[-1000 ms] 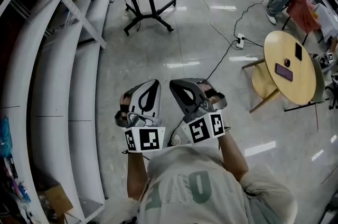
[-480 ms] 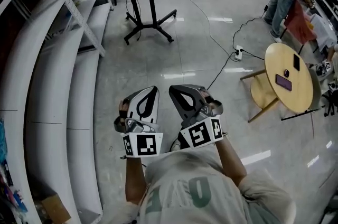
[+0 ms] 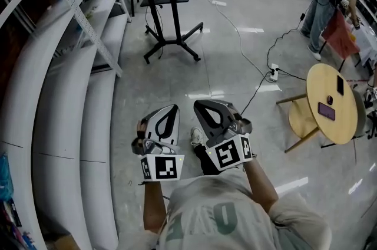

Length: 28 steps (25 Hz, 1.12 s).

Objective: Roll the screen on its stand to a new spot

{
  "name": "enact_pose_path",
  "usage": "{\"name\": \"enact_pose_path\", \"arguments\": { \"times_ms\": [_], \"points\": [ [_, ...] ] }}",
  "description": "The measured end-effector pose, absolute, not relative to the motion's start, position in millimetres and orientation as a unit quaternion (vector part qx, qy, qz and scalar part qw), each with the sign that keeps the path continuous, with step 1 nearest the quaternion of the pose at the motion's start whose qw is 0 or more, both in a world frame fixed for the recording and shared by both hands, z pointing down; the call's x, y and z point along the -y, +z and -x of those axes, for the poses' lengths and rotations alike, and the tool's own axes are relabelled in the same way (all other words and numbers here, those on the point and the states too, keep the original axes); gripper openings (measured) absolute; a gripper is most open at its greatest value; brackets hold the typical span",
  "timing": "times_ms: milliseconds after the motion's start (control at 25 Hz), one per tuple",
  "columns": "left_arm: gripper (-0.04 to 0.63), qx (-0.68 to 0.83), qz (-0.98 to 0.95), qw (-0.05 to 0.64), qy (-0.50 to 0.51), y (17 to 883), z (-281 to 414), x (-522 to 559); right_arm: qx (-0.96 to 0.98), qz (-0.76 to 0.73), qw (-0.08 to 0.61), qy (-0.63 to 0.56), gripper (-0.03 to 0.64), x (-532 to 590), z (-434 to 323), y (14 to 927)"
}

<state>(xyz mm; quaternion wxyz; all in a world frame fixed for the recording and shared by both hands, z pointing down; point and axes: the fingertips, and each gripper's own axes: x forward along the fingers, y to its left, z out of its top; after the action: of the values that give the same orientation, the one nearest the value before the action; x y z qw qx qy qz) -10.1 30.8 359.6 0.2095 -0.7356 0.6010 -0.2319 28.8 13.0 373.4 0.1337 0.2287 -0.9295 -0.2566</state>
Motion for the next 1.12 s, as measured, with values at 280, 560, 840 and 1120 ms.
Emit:
{"name": "enact_pose_path", "arguments": {
  "times_ms": [280,560,840,1120],
  "points": [
    [0.015,-0.625,0.719,0.202,-0.227,359.5,75.5,75.3,0.936,-0.231,0.109,-0.240,0.023,96.6,19.3,355.6],
    [0.015,-0.633,0.708,0.220,-0.224,335.3,135.3,200.9,0.932,-0.223,0.113,-0.262,0.023,224.8,81.9,343.4],
    [0.015,-0.640,0.698,0.218,-0.237,335.3,184.1,280.1,0.929,-0.197,0.115,-0.292,0.023,299.0,142.2,344.0],
    [0.015,-0.632,0.707,0.211,-0.236,350.4,239.9,356.4,0.930,-0.195,0.123,-0.286,0.023,373.7,200.3,360.9]
  ]
}}
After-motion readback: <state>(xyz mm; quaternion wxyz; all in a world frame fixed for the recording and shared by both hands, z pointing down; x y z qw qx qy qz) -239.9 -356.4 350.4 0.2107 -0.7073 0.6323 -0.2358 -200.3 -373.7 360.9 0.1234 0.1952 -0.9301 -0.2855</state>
